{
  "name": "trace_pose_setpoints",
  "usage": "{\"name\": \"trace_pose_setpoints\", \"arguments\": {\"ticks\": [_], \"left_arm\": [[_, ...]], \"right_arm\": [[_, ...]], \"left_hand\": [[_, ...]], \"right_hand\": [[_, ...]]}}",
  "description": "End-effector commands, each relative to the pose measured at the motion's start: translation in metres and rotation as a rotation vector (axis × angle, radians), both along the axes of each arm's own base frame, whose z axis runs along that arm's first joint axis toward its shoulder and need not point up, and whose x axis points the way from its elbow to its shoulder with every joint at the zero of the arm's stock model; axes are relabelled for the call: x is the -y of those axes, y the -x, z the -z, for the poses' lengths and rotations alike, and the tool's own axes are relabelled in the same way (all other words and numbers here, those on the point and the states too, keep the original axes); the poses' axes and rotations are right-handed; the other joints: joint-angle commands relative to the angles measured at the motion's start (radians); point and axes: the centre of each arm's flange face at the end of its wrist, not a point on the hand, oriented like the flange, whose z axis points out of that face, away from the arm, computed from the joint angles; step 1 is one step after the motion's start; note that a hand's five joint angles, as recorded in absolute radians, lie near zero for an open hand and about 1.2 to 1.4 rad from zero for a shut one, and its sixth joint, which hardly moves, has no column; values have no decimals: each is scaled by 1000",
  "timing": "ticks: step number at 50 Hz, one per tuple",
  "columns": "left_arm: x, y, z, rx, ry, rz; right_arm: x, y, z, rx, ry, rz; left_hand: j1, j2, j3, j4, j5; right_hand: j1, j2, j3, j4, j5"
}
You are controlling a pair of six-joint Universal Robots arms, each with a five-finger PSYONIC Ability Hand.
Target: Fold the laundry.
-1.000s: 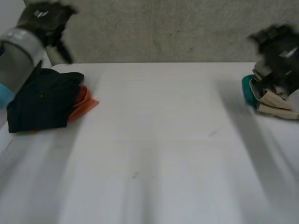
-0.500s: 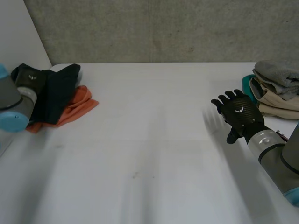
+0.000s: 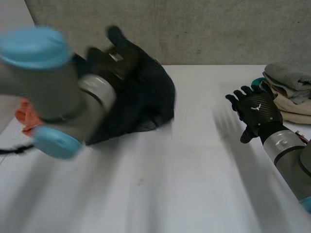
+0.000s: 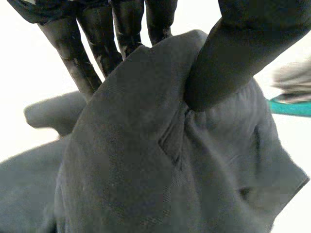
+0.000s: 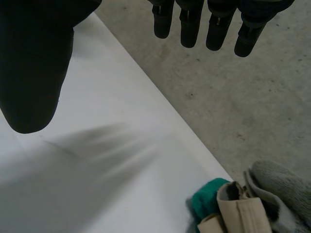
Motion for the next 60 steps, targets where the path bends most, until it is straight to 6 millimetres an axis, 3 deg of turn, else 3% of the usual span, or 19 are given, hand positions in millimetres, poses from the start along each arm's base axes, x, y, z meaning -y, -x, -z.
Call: {"name": "trace_pose_setpoints", "arguments": {"ticks": [1,4,7,8,11,13,17,21,23,24,28,33,40,46,52,55,57,58,60], "left_arm": [[-40,49,71,63,-180,96],[-45,47,70,88,-205,95],[-40,37,38,48,-159,75],[-30,25,21,25,-129,43],[-7,1,1,7,-89,-28],[17,-29,-12,19,-55,-106],[37,-53,-9,69,-43,-157],[70,-96,11,184,-57,-228],[77,-105,17,211,-62,-224],[88,-109,33,245,-79,-200],[109,-112,66,289,-103,-126],[132,-106,88,305,-81,-48],[163,-99,117,293,-19,-28],[180,-89,133,267,61,9],[182,-80,146,261,70,46],[181,-76,149,259,71,53],[181,-75,148,258,78,54],[181,-73,148,258,83,50],[180,-71,144,256,96,42]], "right_arm": [[-1,5,3,-7,-16,53],[-3,5,4,-12,-37,56],[-6,5,5,-17,-61,53],[-7,4,5,-18,-66,50],[-11,2,6,-14,-99,42],[-18,-4,6,20,-138,25],[-29,-18,4,95,-198,-8],[-32,-29,-2,164,-235,-31],[-32,-34,-5,182,-238,-42],[-32,-36,-6,188,-235,-47],[-31,-51,1,208,-254,-64],[-41,-92,17,178,-259,-106],[-28,-109,50,138,-272,-55],[-19,-122,56,168,-215,-75],[-4,-132,56,216,-126,-93],[2,-136,60,213,-119,-94],[6,-139,65,203,-111,-96],[8,-140,67,192,-103,-96],[10,-140,65,184,-90,-96]], "left_hand": [[-627,-867,-867,-878,-854],[-739,-979,-979,-990,-966],[-745,-985,-985,-996,-972],[-742,-982,-982,-993,-969],[-742,-982,-982,-993,-969],[-742,-982,-982,-993,-969],[-739,-979,-979,-990,-966],[-739,-979,-979,-990,-966],[-739,-979,-979,-990,-966],[-739,-979,-979,-990,-966],[-742,-982,-982,-993,-969],[-742,-982,-982,-993,-969],[-736,-976,-976,-987,-963],[-669,-909,-909,-920,-896],[-428,-668,-668,-679,-655],[-77,-316,-317,-327,-304],[167,-73,-73,-84,-60],[455,216,215,205,228],[458,218,218,208,231]], "right_hand": [[-48,-39,-33,-36,-42],[-48,-39,-33,-36,-42],[-48,-39,-33,-36,-42],[-48,-39,-33,-36,-42],[-48,-39,-33,-36,-42],[-48,-39,-33,-36,-42],[-48,-39,-33,-36,-42],[-48,-39,-33,-36,-42],[-48,-39,-33,-36,-42],[-48,-39,-33,-36,-42],[-48,-39,-33,-36,-42],[-48,-39,-33,-36,-42],[-48,-39,-33,-36,-42],[-48,-39,-33,-36,-42],[250,258,265,261,255],[358,367,373,370,364],[625,633,640,636,631],[931,940,946,942,937],[1173,1182,1189,1185,1179]]}}
